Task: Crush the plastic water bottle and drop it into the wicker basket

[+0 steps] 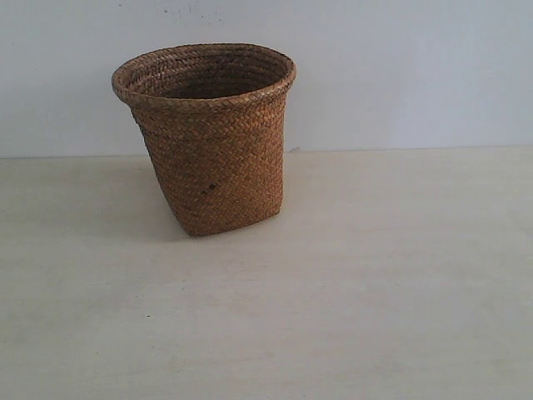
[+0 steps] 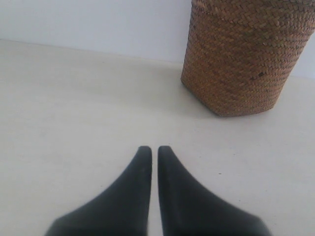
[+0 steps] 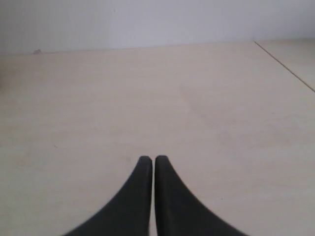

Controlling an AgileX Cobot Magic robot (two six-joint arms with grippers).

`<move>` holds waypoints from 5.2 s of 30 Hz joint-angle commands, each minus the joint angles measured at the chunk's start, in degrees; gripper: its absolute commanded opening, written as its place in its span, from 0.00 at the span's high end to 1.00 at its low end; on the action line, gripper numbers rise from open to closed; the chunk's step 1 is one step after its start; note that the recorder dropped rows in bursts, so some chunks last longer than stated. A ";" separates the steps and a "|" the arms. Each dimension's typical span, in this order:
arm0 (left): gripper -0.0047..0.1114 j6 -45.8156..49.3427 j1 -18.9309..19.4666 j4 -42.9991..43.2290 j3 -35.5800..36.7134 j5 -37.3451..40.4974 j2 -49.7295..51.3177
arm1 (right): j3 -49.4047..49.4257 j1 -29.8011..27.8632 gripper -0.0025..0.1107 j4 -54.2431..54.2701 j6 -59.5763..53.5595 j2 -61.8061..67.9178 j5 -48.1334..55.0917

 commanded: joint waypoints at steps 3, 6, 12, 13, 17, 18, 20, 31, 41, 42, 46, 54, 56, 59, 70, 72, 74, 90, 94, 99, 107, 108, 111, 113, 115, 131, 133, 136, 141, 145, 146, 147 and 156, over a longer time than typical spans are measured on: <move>0.93 -0.60 0.24 0.28 0.18 -0.22 -0.22 | 0.01 -0.18 0.98 -0.78 0.41 -0.31 0.22; 0.93 -0.60 0.24 0.28 0.18 -0.22 -0.22 | 0.01 -0.18 0.98 -2.79 0.11 -0.31 0.34; 0.93 -0.60 0.24 0.28 0.18 -0.22 -0.22 | 0.01 -0.18 0.98 -3.85 1.31 -0.31 0.23; 0.93 -0.60 0.24 0.28 0.18 -0.22 -0.22 | 0.01 -0.18 0.98 -4.42 2.73 -0.31 0.23; 0.93 -0.60 0.24 0.28 0.18 -1.07 -0.22 | 0.01 -0.18 0.98 -6.33 6.70 -0.31 0.23; 0.93 -0.60 0.24 0.28 0.18 -1.33 -0.22 | 0.01 -0.18 0.98 -6.33 6.70 -0.31 0.23; 0.93 -0.60 0.24 0.28 0.18 -1.33 -0.22 | 0.01 -0.18 0.98 -6.65 5.54 -0.31 0.23; 0.93 -0.60 0.24 0.28 0.18 -1.33 -0.22 | 0.01 -0.08 0.98 -7.34 3.75 -0.31 0.11; 0.93 -0.60 0.24 0.28 0.18 -1.33 -0.22 | 0.01 -0.08 0.98 -7.34 7.29 -0.31 0.43; 0.93 -0.60 0.24 0.28 0.18 -1.33 -0.22 | 0.01 -0.08 0.98 -7.15 6.18 -0.31 0.27; 0.93 -0.60 0.24 0.28 0.18 -1.33 -0.22 | 0.01 -0.08 0.98 -6.15 3.14 -0.31 0.18; 0.93 -0.60 0.24 0.28 0.18 -1.33 -0.22 | 0.01 -0.08 0.98 -5.90 8.00 -0.31 0.18; 0.93 -0.60 0.24 0.28 0.18 -1.33 -0.22 | 0.01 -0.08 0.98 -4.89 8.00 -0.31 0.18; 0.93 -0.60 0.24 0.28 0.18 -1.33 -0.22 | 0.01 -0.08 0.98 -4.76 8.00 -0.31 0.18; 0.93 -0.60 0.24 0.28 0.18 -1.33 -0.22 | 0.01 4.62 0.98 -4.64 7.83 -0.31 0.28; 0.93 -0.60 0.24 0.28 0.18 -1.33 -0.22 | 0.01 6.21 0.98 -4.64 7.83 -0.31 0.28; 0.93 -0.60 0.24 0.28 0.18 -1.33 -0.22 | 0.01 6.97 0.98 -4.64 7.83 -0.31 0.28; 0.93 -0.60 0.24 0.28 0.18 -1.33 -0.22 | 0.01 6.93 0.98 -4.64 7.60 -0.31 0.28; 0.93 -0.60 0.24 0.28 0.18 -1.33 -0.22 | 0.01 6.93 0.98 -4.64 7.70 -0.31 0.28; 0.93 -0.60 0.24 0.28 0.18 -1.33 -0.22 | 0.01 6.93 0.98 -4.64 7.70 -0.31 0.28; 0.93 -0.60 0.24 0.28 0.18 -1.33 -0.22 | 0.01 6.93 0.98 -4.64 7.82 -0.31 0.28; 0.93 -0.60 0.24 0.28 0.18 -1.33 -0.22 | 0.01 6.93 0.98 -4.64 7.82 -0.31 0.28; 0.93 -0.60 0.24 0.28 0.18 -1.33 -0.22 | 0.01 6.93 0.98 -4.64 8.07 -0.31 0.28; 0.93 -0.60 0.24 0.28 0.18 -1.33 -0.22 | 0.01 6.93 0.98 -4.64 8.07 -0.31 0.28; 0.93 -0.60 0.24 0.28 0.18 -1.33 -0.22 | 0.01 6.93 0.98 -4.64 8.07 -0.31 0.28; 0.93 -0.60 0.24 0.28 0.18 -1.33 -0.22 | 0.01 6.93 0.98 -4.64 8.19 -0.31 0.28; 0.93 -0.60 0.24 0.28 0.18 -1.33 -0.22 | 0.01 6.93 0.98 -4.64 8.19 -0.31 0.28; 0.93 -0.60 0.24 0.28 0.18 -1.33 -0.22 | 0.01 6.93 0.98 -4.64 8.19 -0.31 0.28; 0.93 -0.60 0.24 0.28 0.18 -1.33 -0.22 | 0.01 6.93 0.98 -4.64 8.19 -0.31 0.28; 0.93 -0.60 0.24 0.28 0.18 -1.33 -0.22 | 0.01 6.93 0.98 -4.64 8.19 -0.31 0.28; 0.93 -0.60 0.24 0.28 0.18 -1.33 -0.22 | 0.01 6.93 0.98 -4.64 8.19 -0.31 0.28; 0.93 -0.60 0.24 0.28 0.18 -1.33 -0.22 | 0.01 6.93 0.98 -4.64 8.19 -0.31 0.28; 0.93 -0.60 0.24 0.28 0.18 -1.33 -0.22 | 0.01 6.93 0.98 -4.64 8.19 -0.31 0.28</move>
